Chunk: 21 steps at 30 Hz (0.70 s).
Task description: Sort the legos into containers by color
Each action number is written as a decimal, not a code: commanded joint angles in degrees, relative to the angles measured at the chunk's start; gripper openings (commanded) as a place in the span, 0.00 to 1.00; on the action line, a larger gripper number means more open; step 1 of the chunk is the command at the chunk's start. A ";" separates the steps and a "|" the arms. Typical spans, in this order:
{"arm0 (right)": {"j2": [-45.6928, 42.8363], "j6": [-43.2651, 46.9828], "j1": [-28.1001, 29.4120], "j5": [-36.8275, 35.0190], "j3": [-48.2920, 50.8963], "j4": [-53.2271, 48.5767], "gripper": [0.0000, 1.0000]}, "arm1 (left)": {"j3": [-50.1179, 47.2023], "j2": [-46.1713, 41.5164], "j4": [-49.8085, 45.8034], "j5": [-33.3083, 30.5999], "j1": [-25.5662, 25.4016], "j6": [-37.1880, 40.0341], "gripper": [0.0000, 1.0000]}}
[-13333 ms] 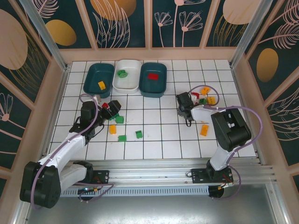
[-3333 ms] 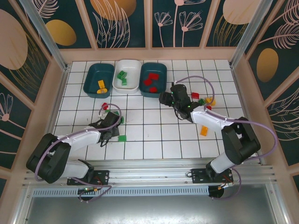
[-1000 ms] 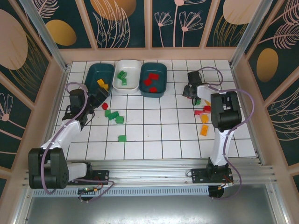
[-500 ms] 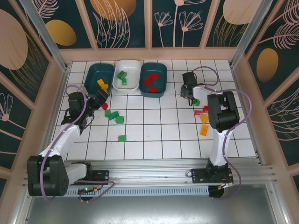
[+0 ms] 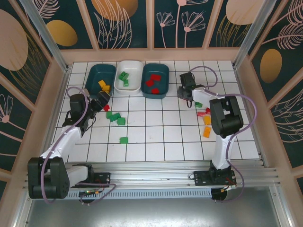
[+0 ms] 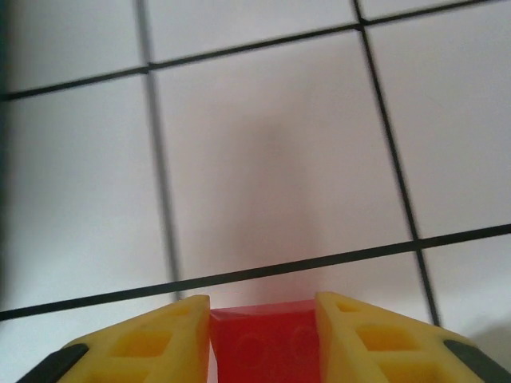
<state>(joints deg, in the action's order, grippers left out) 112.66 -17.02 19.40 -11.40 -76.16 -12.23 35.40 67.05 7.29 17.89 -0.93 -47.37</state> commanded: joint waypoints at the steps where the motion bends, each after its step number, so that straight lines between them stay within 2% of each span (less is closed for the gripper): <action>1: -3.70 -1.09 3.08 1.14 -4.89 0.16 0.34 | -1.13 1.33 2.77 2.14 -1.04 -1.33 0.98; 6: -1.12 -0.69 6.39 -0.61 -12.29 -1.97 0.33 | -0.68 2.69 3.17 2.59 -2.62 -1.41 0.98; 11: 0.58 -0.71 7.77 2.78 -16.05 -1.05 0.32 | -0.94 2.45 3.24 2.25 -3.33 -1.17 0.99; 13: 2.81 -0.35 9.25 4.94 -19.88 -1.98 0.32 | -0.86 2.72 3.37 2.32 -3.48 -1.06 0.98; 16: 7.85 0.03 10.57 4.40 -26.76 -5.41 0.33 | -0.77 3.02 3.42 2.65 -3.64 -1.14 0.99; 17: 9.20 0.05 10.59 4.43 -28.39 -6.18 0.34 | -0.85 2.93 3.40 2.75 -3.70 -1.14 0.98; 20: 12.99 -0.21 10.65 2.93 -33.80 -9.73 0.59 | -1.55 2.15 3.31 2.68 -3.90 -1.09 0.98; 21: 13.44 -0.19 10.74 2.87 -34.88 -10.49 0.63 | -1.94 1.93 3.31 2.67 -3.99 -1.03 0.98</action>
<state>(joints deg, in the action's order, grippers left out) 123.59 -16.82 30.04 -7.62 -107.18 -17.39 34.76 69.52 9.28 19.53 -4.45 -48.31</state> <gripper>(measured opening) 0.591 0.985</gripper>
